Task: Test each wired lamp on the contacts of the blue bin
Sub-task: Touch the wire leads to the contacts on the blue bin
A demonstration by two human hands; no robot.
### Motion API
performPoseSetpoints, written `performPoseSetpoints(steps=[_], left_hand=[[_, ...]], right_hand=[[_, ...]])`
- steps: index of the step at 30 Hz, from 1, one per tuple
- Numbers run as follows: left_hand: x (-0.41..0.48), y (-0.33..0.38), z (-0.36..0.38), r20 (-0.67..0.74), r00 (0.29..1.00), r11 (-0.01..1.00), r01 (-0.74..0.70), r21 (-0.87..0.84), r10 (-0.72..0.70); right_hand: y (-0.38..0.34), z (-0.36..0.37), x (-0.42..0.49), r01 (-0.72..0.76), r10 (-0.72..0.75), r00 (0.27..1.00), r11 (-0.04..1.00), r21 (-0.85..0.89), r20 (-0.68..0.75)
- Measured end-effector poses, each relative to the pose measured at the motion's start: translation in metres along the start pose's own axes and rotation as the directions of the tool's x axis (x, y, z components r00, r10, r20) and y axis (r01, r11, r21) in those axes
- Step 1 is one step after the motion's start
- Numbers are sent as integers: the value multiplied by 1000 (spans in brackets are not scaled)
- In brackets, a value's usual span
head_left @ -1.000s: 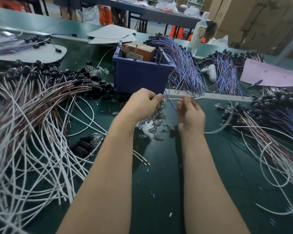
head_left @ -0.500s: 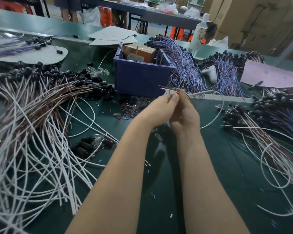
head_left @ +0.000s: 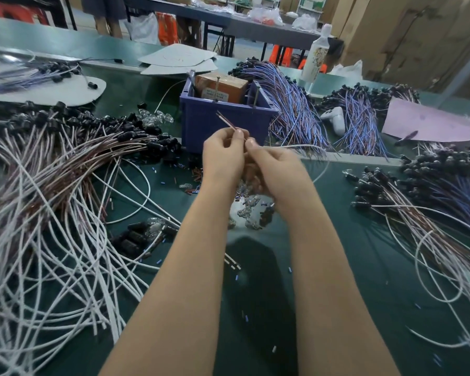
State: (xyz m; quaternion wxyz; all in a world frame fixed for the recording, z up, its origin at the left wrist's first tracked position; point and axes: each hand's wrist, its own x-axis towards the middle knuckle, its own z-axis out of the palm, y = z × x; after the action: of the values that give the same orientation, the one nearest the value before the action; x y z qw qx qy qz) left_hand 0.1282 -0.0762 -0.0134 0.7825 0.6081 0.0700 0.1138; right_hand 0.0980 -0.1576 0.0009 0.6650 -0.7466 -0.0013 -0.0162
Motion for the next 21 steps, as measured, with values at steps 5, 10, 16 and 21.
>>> performPoseSetpoints(steps=[5, 10, 16, 21], left_hand=[[10, 5, -14, -45, 996, 992, -69, 101, 74], [12, 7, -18, -54, 996, 993, -71, 98, 76], [13, 4, -21, -58, 998, 982, -24, 186, 35], [11, 1, -21, -6, 1000, 947, 18, 321, -17]], right_hand=[[-17, -9, 7, 371, -536, 811, 782, -501, -234], [-5, 6, 28, 284, -252, 957, 690, -666, 146], [5, 14, 38, 242, -196, 970, 796, -555, 141], [9, 11, 38, 143, -104, 989, 869, -473, 109]])
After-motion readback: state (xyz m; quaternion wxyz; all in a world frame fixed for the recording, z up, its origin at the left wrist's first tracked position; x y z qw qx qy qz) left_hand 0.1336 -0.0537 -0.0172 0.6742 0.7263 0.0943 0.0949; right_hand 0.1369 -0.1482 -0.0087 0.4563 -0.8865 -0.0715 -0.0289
